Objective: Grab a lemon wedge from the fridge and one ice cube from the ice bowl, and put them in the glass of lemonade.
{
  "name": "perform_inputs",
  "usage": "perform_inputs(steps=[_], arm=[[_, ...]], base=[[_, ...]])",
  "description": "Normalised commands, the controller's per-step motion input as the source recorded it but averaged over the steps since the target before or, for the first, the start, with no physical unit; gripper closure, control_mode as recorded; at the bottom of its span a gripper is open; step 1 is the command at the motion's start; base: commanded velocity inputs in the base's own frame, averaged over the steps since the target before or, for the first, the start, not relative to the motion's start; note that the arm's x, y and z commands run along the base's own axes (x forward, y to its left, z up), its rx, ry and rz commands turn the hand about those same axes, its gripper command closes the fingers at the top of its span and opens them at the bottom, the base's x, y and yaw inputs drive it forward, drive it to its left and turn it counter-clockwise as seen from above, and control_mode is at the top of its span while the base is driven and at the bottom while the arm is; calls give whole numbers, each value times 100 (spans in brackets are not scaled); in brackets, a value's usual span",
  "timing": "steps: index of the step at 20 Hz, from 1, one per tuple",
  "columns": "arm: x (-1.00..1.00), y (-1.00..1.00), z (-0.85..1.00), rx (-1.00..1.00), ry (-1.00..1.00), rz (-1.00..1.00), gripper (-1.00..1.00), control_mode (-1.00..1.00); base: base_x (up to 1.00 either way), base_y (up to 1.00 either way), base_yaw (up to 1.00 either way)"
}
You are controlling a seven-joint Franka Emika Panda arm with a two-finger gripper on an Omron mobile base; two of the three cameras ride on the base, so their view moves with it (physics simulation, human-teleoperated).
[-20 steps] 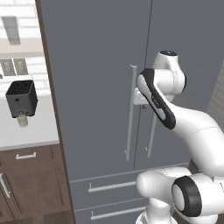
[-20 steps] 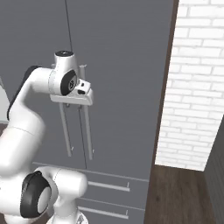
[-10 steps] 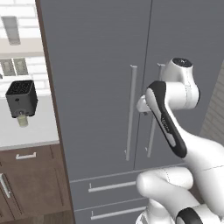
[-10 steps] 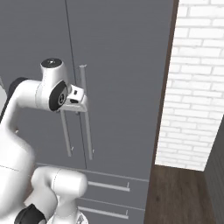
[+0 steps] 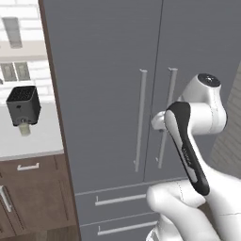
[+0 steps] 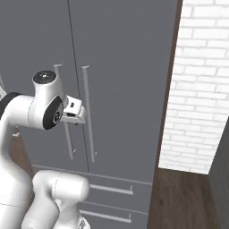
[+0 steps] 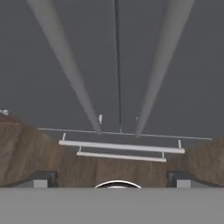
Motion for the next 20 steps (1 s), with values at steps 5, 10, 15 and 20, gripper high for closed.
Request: perform_inputs(steps=[5, 10, 15, 20], arm=[[0, 0, 0, 0, 0, 0, -100, 100], [0, 0, 0, 0, 0, 0, -100, 100], [0, 0, 0, 0, 0, 0, -100, 100], [0, 0, 0, 0, 0, 0, -100, 100]], base=[[-48, 89, 0], [-6, 100, -1], [29, 100, -8], [57, 100, -8]])
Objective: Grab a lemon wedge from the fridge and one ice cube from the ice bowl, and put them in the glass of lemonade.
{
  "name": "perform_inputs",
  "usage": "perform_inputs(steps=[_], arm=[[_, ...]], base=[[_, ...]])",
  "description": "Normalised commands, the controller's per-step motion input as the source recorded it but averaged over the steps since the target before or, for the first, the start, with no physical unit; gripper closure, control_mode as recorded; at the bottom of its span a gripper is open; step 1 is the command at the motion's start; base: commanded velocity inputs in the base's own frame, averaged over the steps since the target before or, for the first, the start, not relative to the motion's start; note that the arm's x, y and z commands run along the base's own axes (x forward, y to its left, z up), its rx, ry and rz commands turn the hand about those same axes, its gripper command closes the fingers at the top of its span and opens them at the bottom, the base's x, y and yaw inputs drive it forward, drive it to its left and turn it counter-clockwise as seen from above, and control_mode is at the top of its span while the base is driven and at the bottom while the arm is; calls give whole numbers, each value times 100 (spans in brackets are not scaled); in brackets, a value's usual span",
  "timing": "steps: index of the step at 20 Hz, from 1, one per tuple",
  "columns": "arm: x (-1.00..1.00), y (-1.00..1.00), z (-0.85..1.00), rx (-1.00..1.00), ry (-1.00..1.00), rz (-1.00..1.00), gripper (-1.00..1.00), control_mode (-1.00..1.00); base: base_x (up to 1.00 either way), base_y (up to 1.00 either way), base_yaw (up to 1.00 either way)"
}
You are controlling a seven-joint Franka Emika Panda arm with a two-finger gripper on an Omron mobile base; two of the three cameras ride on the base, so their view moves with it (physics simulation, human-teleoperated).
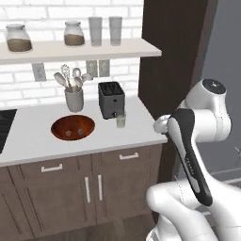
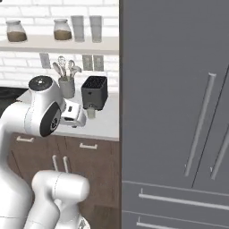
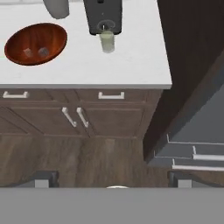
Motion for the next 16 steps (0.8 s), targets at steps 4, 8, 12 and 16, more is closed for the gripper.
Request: perform_inputs(steps=[4, 8, 12, 16], arm=[[0, 0, 0, 0, 0, 0, -100, 100], [0, 0, 0, 0, 0, 0, -100, 100], [0, 0, 0, 0, 0, 0, -100, 100], [0, 0, 0, 0, 0, 0, -100, 100]], base=[[59, 100, -1], [54, 95, 0], [76, 35, 0], [80, 21, 0]])
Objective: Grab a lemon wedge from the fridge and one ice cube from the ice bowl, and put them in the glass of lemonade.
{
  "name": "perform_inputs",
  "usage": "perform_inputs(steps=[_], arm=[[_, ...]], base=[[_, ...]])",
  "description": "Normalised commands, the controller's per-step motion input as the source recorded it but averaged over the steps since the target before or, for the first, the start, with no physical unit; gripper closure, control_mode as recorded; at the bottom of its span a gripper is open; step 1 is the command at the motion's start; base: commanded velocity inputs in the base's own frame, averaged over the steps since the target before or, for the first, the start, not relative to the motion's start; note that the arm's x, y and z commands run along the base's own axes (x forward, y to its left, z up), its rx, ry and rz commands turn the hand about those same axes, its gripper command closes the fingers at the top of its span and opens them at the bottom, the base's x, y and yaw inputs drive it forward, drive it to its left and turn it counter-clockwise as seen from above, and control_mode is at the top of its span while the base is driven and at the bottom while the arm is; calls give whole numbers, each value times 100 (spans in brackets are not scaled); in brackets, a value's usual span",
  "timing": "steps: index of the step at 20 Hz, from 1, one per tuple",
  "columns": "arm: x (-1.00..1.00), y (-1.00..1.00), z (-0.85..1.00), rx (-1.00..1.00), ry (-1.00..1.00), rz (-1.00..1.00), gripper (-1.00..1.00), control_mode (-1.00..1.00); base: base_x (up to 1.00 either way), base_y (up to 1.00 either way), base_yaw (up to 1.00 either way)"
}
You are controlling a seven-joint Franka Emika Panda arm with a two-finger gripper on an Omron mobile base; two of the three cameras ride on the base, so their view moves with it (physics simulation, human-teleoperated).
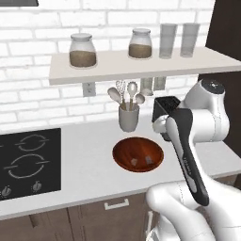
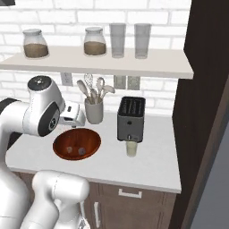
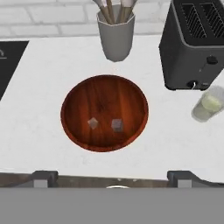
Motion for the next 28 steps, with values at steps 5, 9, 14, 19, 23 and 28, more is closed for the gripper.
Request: perform_inputs(steps=[5, 9, 14, 19, 23, 28], arm=[[29, 40, -80, 0, 38, -6, -100, -100], [28, 45, -100, 0, 58, -4, -100, -100], [23, 6, -54, 1, 20, 0, -100, -100], [4, -4, -13, -1, -1, 0, -100, -100], [50, 0, -35, -1, -1, 0, -100, -100], [44, 0, -69, 0, -3, 0, -100, -100]], base=[[10, 7, -1], [0, 0, 0], [0, 0, 0], [0, 0, 0], [0, 0, 0], [0, 0, 0]])
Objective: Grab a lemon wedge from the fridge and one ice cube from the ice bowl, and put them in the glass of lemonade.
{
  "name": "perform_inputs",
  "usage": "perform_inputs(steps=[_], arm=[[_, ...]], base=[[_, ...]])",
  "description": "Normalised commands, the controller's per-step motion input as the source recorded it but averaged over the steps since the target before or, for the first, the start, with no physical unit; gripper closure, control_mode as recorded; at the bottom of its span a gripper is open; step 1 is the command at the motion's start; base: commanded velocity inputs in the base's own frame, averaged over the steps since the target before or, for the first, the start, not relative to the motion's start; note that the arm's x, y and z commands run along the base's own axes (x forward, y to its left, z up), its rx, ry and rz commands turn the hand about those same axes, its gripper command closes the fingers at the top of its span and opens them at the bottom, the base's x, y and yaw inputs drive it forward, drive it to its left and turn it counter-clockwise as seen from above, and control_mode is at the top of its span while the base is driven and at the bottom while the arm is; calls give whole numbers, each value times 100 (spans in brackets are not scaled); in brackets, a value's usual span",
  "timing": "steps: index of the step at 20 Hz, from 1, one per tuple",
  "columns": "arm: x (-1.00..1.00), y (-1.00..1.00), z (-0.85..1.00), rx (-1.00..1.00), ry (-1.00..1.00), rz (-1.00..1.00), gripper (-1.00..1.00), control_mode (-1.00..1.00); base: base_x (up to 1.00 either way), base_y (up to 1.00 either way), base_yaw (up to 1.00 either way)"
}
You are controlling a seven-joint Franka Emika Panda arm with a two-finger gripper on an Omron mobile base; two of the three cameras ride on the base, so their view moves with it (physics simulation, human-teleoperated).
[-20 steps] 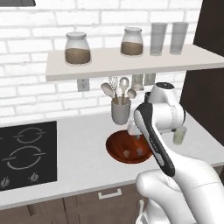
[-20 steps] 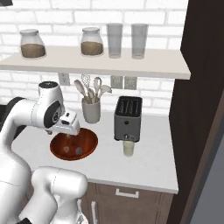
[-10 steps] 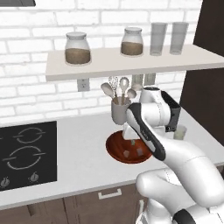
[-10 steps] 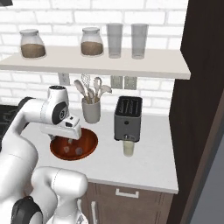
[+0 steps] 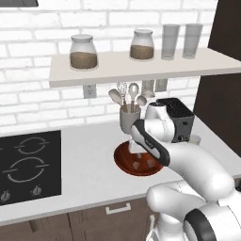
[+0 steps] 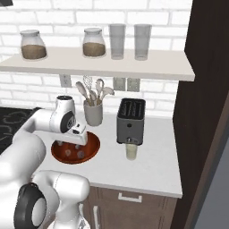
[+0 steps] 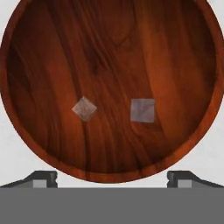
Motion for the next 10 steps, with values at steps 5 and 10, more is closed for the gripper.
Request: perform_inputs(steps=[5, 10], arm=[[3, 0, -55, 0, 0, 1, -100, -100], [0, 0, -3, -5, 0, 6, -100, -100]], base=[[0, 0, 0], [0, 0, 0]])
